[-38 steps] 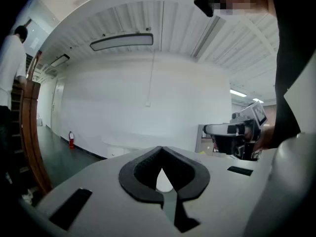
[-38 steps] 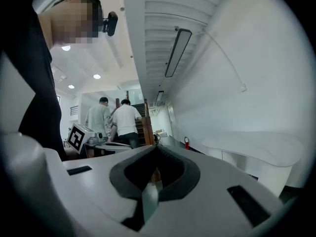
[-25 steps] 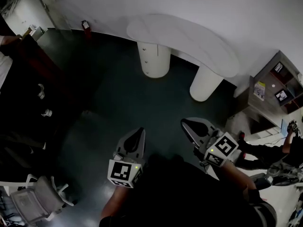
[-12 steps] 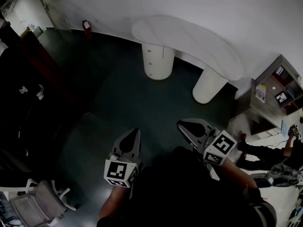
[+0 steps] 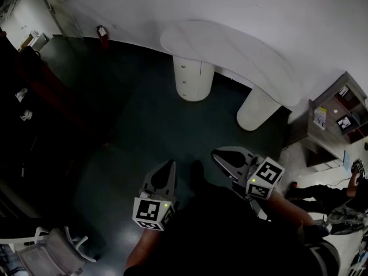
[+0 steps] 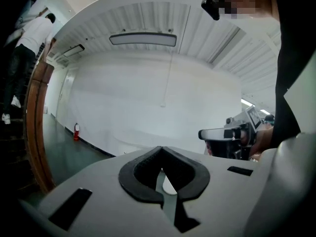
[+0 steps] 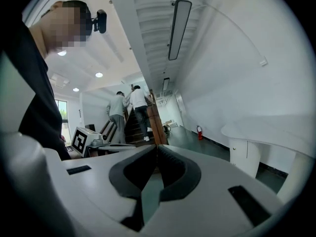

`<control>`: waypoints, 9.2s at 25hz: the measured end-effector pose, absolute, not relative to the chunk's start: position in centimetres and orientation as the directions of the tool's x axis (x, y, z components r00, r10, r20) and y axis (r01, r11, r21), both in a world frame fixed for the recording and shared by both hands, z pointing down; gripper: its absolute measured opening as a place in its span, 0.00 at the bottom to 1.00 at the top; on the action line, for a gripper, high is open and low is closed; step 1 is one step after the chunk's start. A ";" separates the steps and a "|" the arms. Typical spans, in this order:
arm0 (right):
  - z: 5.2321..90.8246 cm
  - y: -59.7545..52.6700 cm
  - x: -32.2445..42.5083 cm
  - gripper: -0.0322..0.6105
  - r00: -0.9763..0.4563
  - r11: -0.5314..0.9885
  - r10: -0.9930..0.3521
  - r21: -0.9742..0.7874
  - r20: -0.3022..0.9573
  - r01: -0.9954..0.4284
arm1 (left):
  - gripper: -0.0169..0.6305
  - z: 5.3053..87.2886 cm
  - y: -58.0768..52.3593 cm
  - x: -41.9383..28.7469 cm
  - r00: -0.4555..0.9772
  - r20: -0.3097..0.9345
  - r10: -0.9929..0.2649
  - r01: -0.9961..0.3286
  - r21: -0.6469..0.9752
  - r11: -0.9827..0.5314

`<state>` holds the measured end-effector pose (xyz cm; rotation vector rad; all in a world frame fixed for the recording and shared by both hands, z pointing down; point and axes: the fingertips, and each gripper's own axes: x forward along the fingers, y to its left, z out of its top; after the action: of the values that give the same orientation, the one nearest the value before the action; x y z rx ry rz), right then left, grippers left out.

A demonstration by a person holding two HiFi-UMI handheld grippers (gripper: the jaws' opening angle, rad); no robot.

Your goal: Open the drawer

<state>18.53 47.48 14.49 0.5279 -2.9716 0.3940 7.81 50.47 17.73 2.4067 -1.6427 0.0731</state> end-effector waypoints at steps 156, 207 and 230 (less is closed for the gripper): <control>64.0 -13.8 6.2 0.08 -0.704 0.629 -0.570 -0.326 0.424 -0.706 | 0.19 61.6 -26.1 0.9 0.561 0.327 -0.760 -0.824 0.133 -0.551; 56.3 -2.5 0.8 0.08 -0.770 0.737 -0.417 -0.316 0.482 -0.597 | 0.19 63.7 -7.2 -5.8 0.625 0.494 -0.604 -0.765 0.234 -0.600; 40.1 0.9 -4.5 0.08 -0.819 0.837 -0.342 -0.247 0.461 -0.488 | 0.19 61.3 -3.2 -8.6 0.565 0.612 -0.554 -0.803 0.251 -0.541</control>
<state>-4.49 0.86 40.07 0.6177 -2.6135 0.5020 -8.60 -3.22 61.32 2.2871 -1.0863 0.6436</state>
